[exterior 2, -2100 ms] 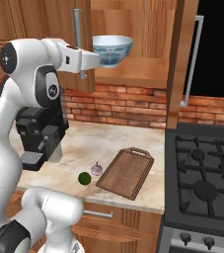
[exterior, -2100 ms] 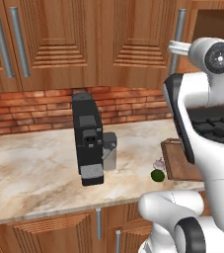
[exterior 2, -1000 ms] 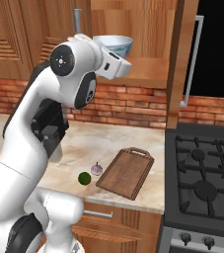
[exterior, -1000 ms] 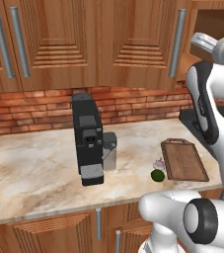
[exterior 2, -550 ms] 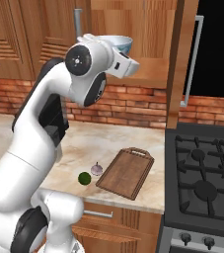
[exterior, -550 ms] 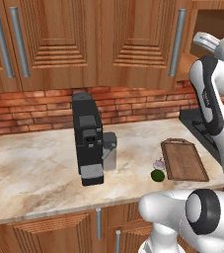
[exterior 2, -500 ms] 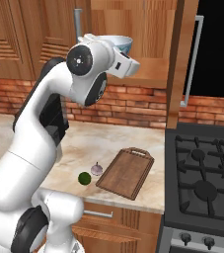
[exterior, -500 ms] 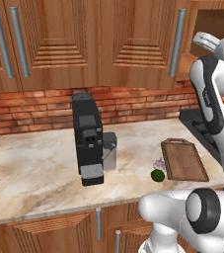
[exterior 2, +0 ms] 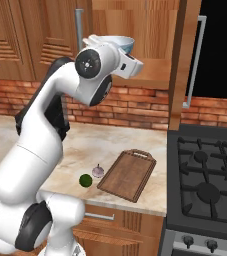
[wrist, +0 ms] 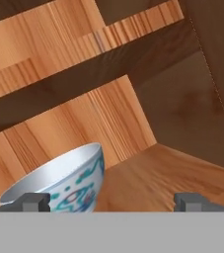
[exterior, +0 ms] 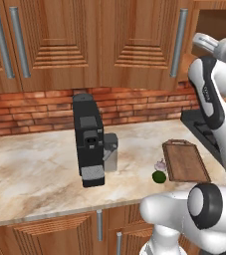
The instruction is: Open the cabinet. Place the bowl and condiment on the counter. Then place the lime and garlic on the cutting board.
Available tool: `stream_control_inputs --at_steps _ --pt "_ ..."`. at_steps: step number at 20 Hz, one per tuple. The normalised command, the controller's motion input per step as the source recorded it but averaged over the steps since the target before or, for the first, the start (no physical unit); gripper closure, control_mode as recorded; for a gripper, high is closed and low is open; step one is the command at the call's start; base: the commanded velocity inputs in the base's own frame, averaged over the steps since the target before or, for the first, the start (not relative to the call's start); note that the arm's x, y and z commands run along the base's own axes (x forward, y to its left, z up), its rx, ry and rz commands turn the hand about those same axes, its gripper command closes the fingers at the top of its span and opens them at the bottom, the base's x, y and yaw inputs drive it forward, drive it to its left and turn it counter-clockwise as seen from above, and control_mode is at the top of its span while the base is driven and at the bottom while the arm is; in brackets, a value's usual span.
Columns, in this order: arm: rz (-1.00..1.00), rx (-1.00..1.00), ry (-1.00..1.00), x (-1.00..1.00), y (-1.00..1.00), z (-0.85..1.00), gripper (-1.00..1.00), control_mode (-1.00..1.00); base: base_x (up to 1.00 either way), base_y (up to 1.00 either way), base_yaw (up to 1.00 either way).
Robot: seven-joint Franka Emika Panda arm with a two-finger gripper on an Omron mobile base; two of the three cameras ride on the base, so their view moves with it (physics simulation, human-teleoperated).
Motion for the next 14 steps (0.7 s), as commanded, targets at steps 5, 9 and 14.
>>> stream_control_inputs --at_steps 5,9,14 --pt "0.01 -0.02 -0.01 0.31 0.04 -0.07 -1.00 -1.00 0.00 0.00 0.00" --pt "0.00 -0.03 0.00 0.40 0.01 -0.06 -1.00 -1.00 0.00 0.00 0.00" --pt "0.00 -0.03 0.00 0.38 -0.04 -0.03 -1.00 -1.00 0.00 0.00 0.00"
